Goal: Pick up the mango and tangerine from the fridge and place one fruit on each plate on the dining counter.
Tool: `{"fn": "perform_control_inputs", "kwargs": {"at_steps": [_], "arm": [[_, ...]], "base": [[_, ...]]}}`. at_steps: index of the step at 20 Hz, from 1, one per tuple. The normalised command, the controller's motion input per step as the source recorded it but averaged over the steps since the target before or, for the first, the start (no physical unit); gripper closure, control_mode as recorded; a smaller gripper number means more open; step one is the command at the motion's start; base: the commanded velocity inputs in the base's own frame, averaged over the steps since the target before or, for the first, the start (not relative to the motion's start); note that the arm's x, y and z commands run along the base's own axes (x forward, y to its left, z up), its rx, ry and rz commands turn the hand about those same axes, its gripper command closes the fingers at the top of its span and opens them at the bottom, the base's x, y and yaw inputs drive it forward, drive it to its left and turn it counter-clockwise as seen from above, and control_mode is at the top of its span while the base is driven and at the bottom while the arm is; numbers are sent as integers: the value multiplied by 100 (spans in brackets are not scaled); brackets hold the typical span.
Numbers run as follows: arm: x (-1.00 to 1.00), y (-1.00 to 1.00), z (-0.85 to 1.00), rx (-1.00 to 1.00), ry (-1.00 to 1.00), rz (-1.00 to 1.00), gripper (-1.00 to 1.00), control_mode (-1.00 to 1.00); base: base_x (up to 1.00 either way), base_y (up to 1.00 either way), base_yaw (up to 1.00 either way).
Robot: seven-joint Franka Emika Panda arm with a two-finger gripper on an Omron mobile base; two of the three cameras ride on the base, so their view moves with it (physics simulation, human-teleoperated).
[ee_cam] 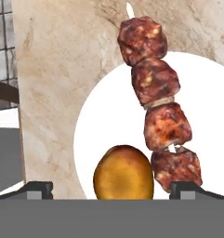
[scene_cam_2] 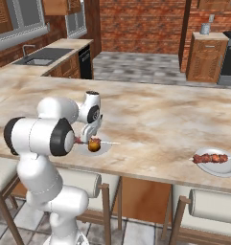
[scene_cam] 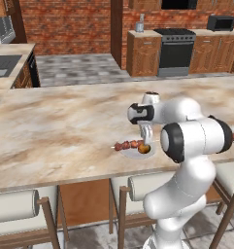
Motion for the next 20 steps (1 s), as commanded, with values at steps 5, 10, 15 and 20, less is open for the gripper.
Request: {"fn": "perform_control_inputs", "kwargs": {"at_steps": [5,10,15,20], "arm": [[-64,-7,57,8,-8,-1,-100,-100],[-85,-16,47,18,-1,-20,-100,-100],[-99,-18,42,19,-3,-37,-100,-100],[-100,-18,46,21,0,-46,-100,-100]], "base": [[0,0,0],[0,0,0],[0,0,0],[0,0,0]]}}
